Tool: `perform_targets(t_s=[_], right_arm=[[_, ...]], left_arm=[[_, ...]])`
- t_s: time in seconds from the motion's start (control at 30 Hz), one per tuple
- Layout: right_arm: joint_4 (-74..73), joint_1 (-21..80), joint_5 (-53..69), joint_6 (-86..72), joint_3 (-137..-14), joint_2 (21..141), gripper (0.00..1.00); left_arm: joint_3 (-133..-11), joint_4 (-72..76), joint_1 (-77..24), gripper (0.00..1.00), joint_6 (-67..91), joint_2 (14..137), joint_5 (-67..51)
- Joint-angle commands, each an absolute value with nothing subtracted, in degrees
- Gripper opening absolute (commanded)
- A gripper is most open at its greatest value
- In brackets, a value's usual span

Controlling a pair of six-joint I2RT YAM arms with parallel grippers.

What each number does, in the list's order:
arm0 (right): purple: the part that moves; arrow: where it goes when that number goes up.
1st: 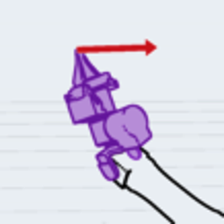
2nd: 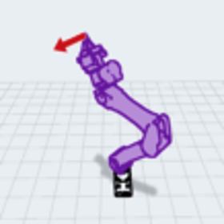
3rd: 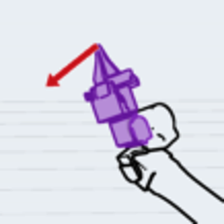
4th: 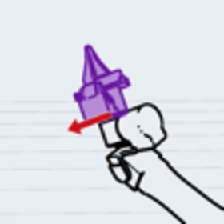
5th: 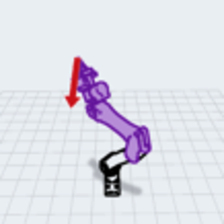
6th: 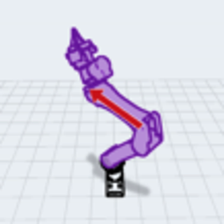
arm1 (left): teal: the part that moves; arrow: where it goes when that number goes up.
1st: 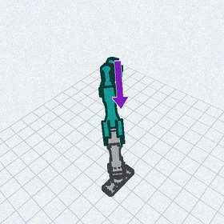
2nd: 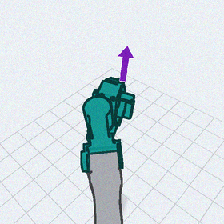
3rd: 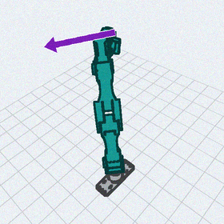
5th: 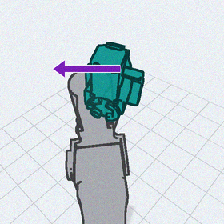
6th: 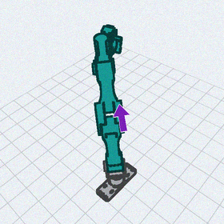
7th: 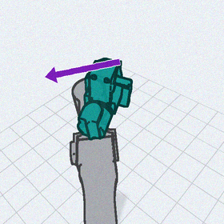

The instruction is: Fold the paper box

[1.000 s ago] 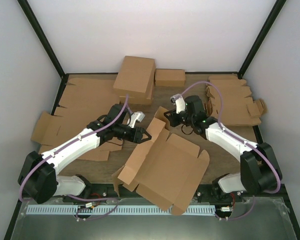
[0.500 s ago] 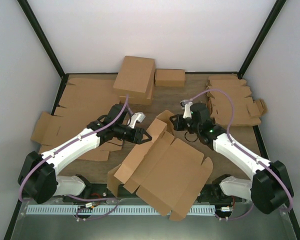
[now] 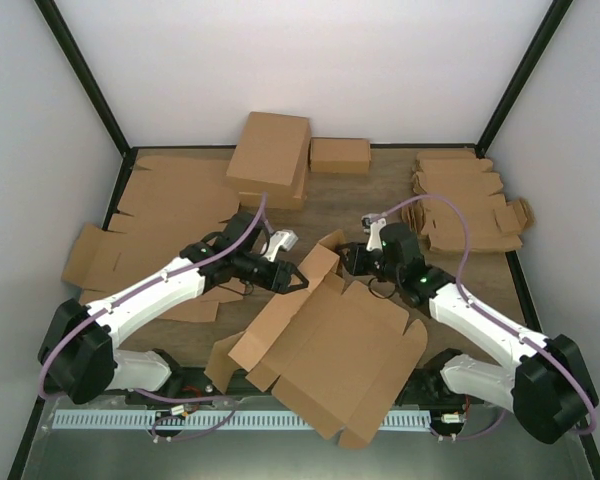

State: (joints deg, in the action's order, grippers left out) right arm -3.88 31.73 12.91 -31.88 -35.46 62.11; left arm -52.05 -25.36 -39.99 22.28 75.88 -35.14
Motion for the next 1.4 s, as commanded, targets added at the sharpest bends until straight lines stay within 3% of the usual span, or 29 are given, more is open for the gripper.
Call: perform_targets(t_s=[0.0,0.2,0.33,0.5,0.63,0.87,1.37], right_arm=[[-1.6,32.5,8.5,-28.6,-33.2,61.0,0.28],[1.5,32.4,5.3,-26.7,-31.2,62.5,0.34],[1.6,32.5,7.0,-27.8,-30.7,63.4,0.23],[0.7,32.4,9.0,-28.9,-31.0,62.9,0.19],[-0.3,32.4,10.1,-29.8,-31.7,62.4,0.09],[-5.2,33.7,12.1,-35.2,-36.6,62.1,0.03],[-6.1,39.7,10.4,-48.6,-39.3,65.9,0.01]], left_arm=[[-52.8,-26.3,-40.4,0.51,22.0,77.2,-33.2],[-53.7,-27.6,-40.4,0.51,21.7,77.1,-32.3],[-53.5,-27.8,-40.4,0.51,21.8,76.8,-31.9],[-53.2,-27.6,-40.4,0.51,21.9,77.0,-31.7],[-53.3,-27.7,-40.4,0.51,22.1,76.8,-30.9],[-53.8,-27.7,-40.4,0.51,22.5,76.9,-30.1],[-54.1,-27.2,-40.4,0.51,22.9,77.7,-30.5]])
